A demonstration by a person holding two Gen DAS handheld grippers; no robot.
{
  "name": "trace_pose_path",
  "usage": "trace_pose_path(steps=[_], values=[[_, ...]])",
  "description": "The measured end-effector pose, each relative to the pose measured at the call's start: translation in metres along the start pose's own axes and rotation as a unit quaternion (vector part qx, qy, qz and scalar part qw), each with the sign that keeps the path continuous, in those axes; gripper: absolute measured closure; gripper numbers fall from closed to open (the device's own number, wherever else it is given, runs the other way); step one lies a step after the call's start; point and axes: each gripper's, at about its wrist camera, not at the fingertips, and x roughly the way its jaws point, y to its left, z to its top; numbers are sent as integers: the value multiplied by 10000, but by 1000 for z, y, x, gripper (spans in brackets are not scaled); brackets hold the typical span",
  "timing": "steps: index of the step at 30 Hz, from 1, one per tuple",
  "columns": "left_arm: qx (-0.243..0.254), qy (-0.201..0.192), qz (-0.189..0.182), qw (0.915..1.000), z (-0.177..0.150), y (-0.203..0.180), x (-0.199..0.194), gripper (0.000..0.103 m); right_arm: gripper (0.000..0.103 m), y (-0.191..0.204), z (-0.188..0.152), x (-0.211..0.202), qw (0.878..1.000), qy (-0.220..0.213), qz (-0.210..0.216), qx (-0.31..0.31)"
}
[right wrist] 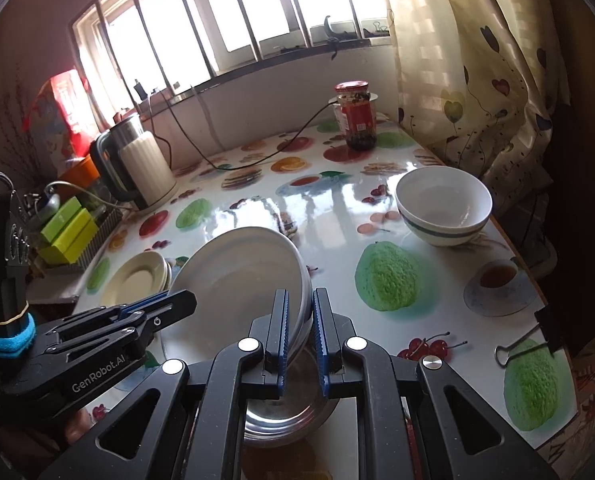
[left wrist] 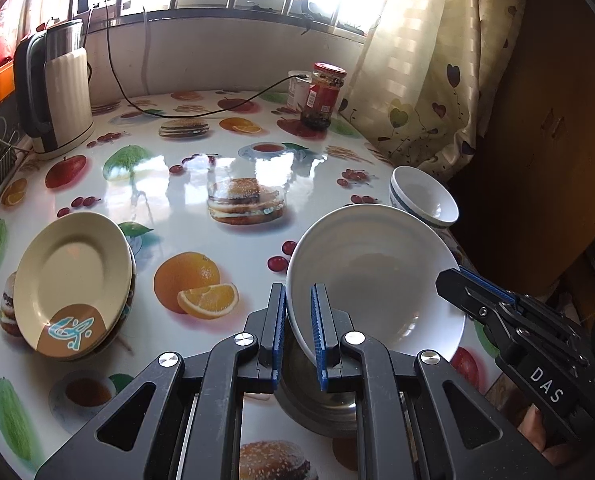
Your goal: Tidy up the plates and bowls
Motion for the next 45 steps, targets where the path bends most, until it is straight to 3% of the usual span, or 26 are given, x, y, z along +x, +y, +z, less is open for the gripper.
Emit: trace_pose_path(steps=[21,45], values=[[-24,300,59,9995,-20,-1,7,90,90,-9,-30,7,9993,308,40,204],[-47,369,80,9993,-23,1,12,90,89,-10,-35,14,9987,426,34,268]])
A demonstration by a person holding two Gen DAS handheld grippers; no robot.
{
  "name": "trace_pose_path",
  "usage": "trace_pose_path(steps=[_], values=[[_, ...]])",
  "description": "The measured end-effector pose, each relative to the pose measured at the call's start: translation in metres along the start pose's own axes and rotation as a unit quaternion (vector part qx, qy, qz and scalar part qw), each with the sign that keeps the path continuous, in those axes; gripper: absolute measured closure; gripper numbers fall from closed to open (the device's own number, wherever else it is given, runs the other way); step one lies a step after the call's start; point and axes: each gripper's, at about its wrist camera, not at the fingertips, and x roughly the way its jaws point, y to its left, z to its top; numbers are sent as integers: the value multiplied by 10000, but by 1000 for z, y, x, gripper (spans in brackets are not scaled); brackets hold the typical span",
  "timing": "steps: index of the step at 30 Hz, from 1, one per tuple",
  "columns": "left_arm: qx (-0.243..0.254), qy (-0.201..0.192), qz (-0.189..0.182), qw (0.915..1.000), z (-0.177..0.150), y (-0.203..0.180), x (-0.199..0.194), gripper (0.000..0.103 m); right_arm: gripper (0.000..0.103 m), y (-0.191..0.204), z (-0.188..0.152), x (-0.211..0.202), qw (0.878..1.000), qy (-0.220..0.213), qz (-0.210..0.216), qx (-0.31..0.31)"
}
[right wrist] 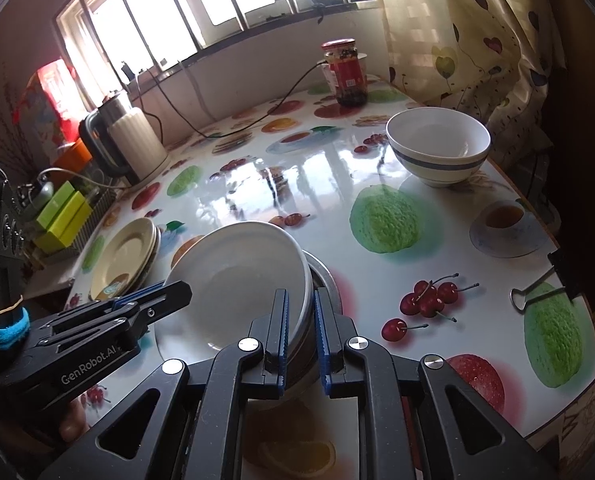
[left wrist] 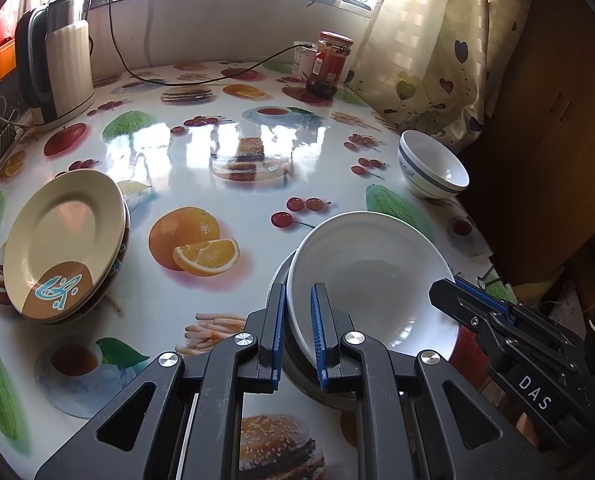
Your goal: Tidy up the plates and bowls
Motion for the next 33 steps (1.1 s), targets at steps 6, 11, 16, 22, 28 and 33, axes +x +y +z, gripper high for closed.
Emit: trace_pose_path(steps=[6,11,16,22,28,33], values=[[11,-7,0,10000,0,0,0,90,89,0,0,0,10000,-7,-24,7],[7,-15,-11,10000,0,-1,1,90,89,-1,2,0,10000,-8,-16,16],[-11,-20,-13,10000,1,-1,1,90,89,-1,1,0,10000,-11,-26,20],[-22,-31,-36,10000,2,0,1,89,81,-1,2,0,10000,-6,-38,36],[-38,-78,-70,9999,4,1,0,82,76,-1,5,-1,10000,-53,-35,76],[-36,-170,-59,9998,12,1,-3,80,74,-4,10,-4,9998,-148,-99,110]])
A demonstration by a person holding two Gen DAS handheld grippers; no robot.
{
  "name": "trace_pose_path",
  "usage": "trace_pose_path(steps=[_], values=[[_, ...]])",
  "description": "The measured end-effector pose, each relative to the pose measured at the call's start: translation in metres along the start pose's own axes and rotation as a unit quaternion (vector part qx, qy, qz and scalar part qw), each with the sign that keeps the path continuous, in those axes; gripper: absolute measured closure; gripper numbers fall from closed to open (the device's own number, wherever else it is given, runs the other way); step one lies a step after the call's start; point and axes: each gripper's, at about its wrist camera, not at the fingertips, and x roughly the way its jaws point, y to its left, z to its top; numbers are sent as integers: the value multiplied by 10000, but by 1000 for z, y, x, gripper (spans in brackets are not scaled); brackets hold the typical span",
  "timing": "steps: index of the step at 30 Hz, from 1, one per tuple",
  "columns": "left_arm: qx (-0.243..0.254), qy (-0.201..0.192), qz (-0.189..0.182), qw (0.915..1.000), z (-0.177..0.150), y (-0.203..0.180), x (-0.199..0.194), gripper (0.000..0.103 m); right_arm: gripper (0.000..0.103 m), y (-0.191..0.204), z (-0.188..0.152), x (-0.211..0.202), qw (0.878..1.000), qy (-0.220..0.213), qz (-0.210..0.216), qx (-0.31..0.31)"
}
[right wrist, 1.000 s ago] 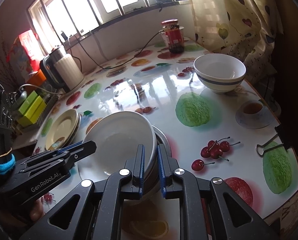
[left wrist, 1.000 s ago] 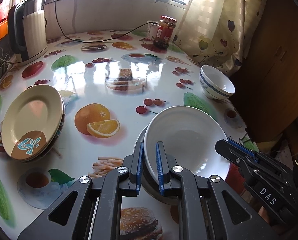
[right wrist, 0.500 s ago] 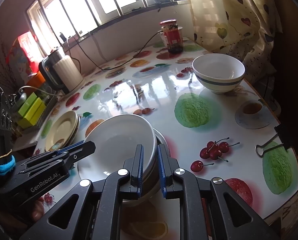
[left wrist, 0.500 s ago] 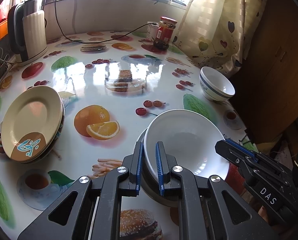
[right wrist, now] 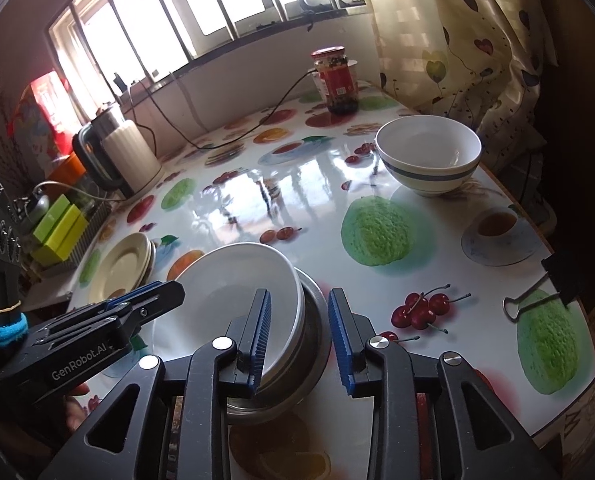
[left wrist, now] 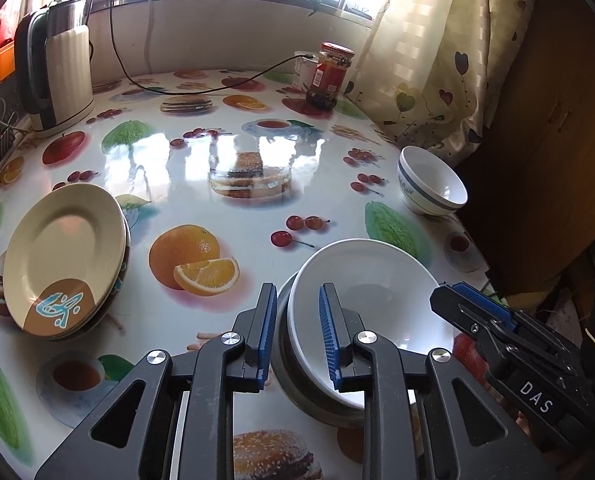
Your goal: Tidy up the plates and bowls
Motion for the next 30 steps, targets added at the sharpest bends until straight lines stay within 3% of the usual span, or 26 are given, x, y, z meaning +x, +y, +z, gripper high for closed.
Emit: trace_pose_path(steps=[9,30], values=[[219,-154,-144,9995,27,-14,0,80,73,-15,19,-8,9994,-232,-245,119],[642,-23,-417,9971,89,-60,39,80,70,-71,68,-7,9933,-516,-988,298]])
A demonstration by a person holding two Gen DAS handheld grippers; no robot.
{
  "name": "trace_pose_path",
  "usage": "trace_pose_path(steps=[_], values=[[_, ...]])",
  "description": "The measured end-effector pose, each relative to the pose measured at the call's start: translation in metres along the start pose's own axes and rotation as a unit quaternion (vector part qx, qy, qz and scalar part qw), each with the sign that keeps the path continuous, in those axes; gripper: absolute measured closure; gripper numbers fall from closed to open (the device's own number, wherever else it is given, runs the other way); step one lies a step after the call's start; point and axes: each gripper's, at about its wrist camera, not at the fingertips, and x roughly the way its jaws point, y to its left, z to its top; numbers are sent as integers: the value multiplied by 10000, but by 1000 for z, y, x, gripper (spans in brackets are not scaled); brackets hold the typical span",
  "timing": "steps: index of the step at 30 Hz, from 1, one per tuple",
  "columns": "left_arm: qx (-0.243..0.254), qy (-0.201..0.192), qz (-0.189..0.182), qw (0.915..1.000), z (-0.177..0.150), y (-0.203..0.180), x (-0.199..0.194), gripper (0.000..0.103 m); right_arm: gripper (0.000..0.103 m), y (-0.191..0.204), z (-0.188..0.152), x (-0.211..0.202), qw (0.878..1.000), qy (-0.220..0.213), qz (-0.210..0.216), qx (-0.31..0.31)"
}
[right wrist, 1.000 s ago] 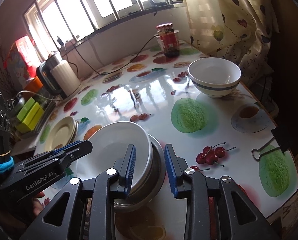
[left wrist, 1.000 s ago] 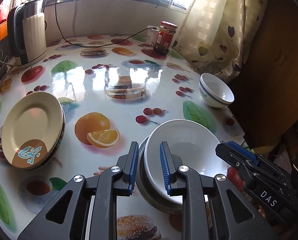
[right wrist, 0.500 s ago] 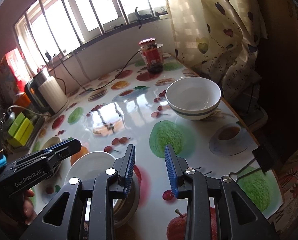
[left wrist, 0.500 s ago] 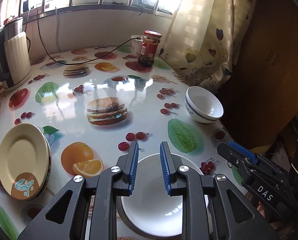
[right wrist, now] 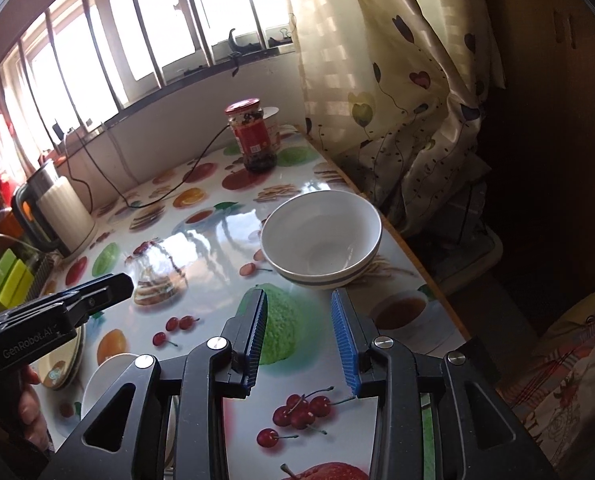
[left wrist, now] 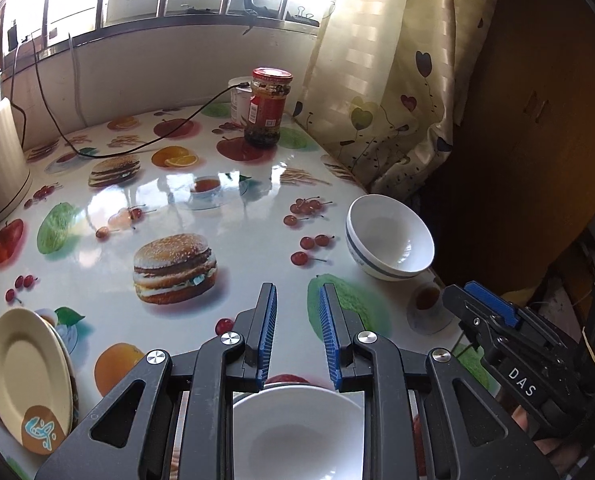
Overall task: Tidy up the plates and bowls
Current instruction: 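Move both grippers to the blue-striped white bowl by the curtain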
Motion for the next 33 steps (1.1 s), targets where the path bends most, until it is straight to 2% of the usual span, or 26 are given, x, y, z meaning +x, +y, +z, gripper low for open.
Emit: trace_pose_path(steps=[13,33], values=[[164,239,-138,9995,35,-26,36,80,69,-30,25,22,9997,13,-235,102],[395,859,86,9955,56,-57,104,80,68,-62,51,70,9991,303,-262,152]])
